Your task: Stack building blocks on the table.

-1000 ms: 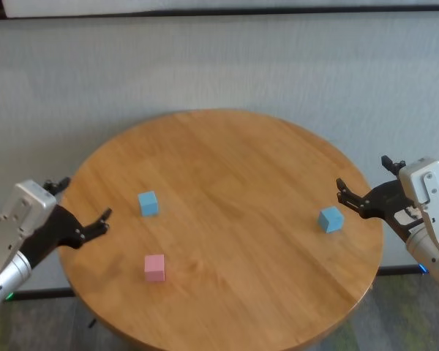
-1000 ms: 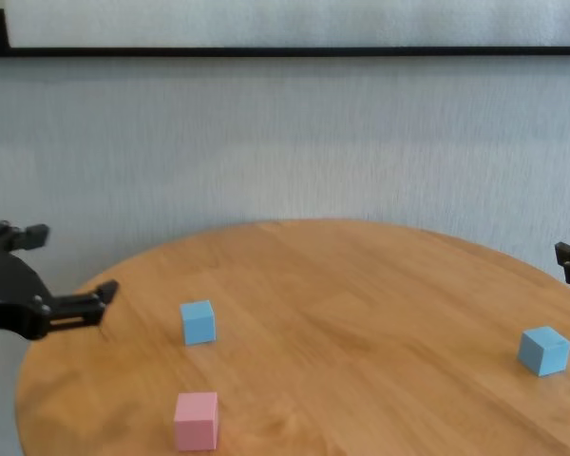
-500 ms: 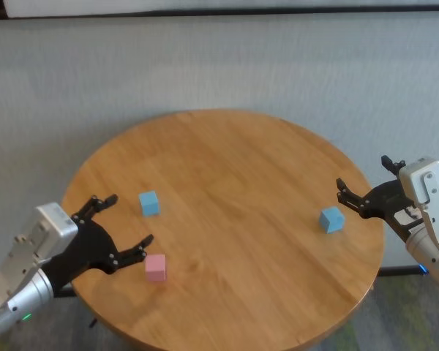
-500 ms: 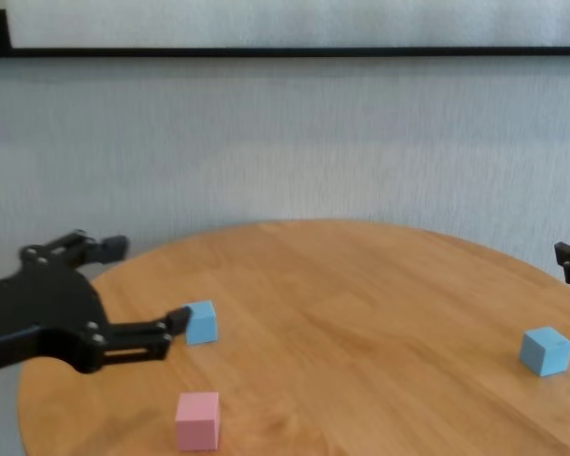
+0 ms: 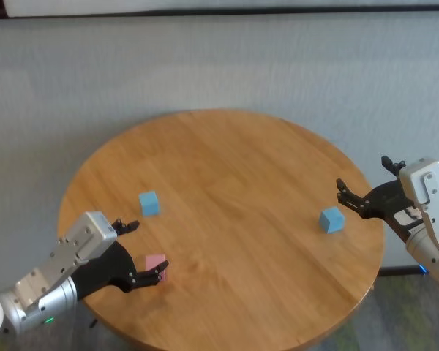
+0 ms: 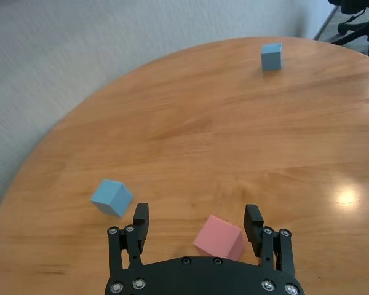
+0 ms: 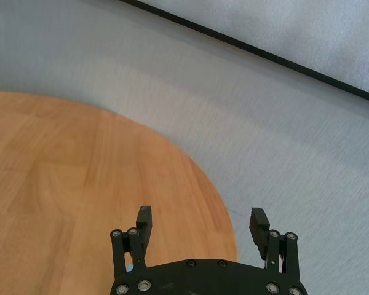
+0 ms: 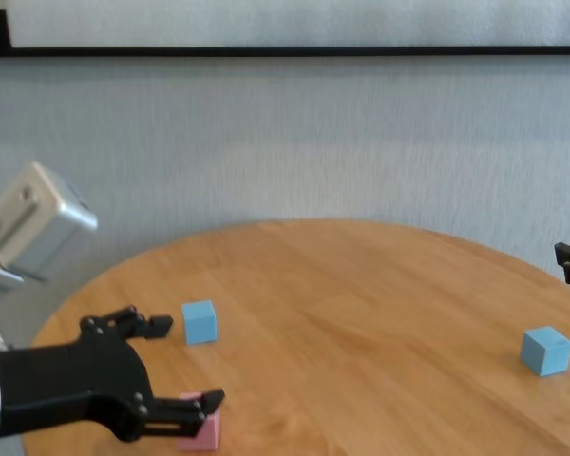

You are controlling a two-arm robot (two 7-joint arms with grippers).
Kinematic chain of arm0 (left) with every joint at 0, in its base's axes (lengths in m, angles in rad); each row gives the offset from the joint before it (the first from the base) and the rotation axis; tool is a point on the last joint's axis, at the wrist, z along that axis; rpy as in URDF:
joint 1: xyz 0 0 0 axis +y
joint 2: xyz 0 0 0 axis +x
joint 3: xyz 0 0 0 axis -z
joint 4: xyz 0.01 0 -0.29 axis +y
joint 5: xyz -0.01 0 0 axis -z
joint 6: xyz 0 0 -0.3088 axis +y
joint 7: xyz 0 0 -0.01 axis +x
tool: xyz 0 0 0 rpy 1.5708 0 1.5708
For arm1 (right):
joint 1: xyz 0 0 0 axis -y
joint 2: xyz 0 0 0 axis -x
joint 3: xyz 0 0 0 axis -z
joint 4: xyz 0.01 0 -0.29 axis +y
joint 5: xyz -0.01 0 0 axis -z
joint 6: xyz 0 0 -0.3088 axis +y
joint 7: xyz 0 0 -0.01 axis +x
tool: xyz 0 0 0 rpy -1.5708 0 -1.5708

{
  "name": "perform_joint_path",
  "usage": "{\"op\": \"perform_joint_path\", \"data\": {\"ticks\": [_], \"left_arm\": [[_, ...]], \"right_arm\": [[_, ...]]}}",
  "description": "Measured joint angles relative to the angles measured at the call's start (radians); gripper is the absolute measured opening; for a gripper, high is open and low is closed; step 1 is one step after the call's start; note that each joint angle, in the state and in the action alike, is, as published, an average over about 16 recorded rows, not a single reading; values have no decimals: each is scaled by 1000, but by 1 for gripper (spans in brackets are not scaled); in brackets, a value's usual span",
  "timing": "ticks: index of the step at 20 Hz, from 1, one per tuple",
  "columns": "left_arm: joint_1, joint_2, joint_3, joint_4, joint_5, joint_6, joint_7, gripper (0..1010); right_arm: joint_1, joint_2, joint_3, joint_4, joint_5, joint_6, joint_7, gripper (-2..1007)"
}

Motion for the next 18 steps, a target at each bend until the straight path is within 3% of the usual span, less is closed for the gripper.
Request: {"op": "perform_joint_path", "data": {"ticks": [4, 18], "left_arm": [[-20, -23, 10, 42, 5, 16, -29, 1000], [-27, -67, -2, 120, -10, -3, -100, 1000]], "right_arm": [[0, 0, 0, 0, 0, 0, 0, 1005], [0, 0, 0, 0, 0, 0, 0, 1005]]}}
